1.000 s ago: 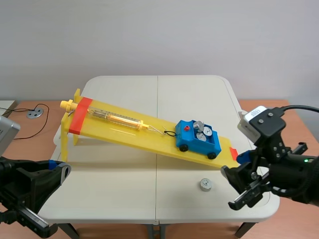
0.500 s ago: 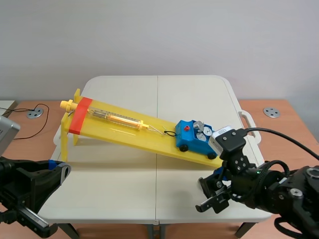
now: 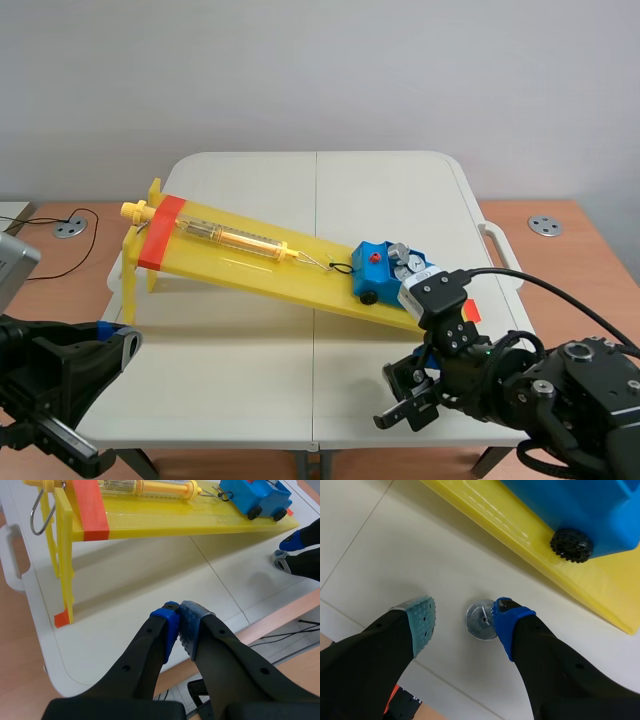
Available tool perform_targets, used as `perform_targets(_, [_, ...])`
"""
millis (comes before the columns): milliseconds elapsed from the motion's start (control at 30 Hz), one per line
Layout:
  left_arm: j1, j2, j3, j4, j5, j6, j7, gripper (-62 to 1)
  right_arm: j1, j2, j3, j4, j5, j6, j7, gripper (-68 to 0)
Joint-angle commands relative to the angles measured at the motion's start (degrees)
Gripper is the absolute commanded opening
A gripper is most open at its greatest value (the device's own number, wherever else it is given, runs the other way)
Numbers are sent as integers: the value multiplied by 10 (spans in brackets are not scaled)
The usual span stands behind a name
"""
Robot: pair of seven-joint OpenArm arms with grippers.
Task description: Place the four metal weights on the blue cart on the ramp.
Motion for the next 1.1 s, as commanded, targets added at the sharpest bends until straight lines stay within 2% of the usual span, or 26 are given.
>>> perform_targets(0, [-20,3,-7,37,-34,-12,-59,-582,48,-8,-1,27,12,-18,79,-406])
perform_targets(133, [-20,3,-7,37,-34,-12,-59,-582,49,-8,-3,14,12,-19,78,-444])
perform_targets(233, [-20,3,-7,37,-34,-12,-59,-582,49,-8,-3,6,12,-29,73,-451])
perform_targets(433, [-20,3,-7,37,-34,-12,-59,-582,49,-3,-3,1,5,-36,40,-564])
perform_targets(533, [-20,3,-7,37,-34,-12,-59,-582,49,-1,-3,1,-9,-46,22,-668])
perform_targets(733, [-20,3,-7,37,-34,-12,-59,-582,48,18,-3,2,-8,-46,20,-669])
perform_targets(833, [-20,3,-7,37,-34,-12,-59,-582,44,32,-1,14,13,-46,20,-669])
perform_targets(1067, [-20,3,-7,37,-34,-12,-59,-582,-13,57,40,120,64,-41,9,-669])
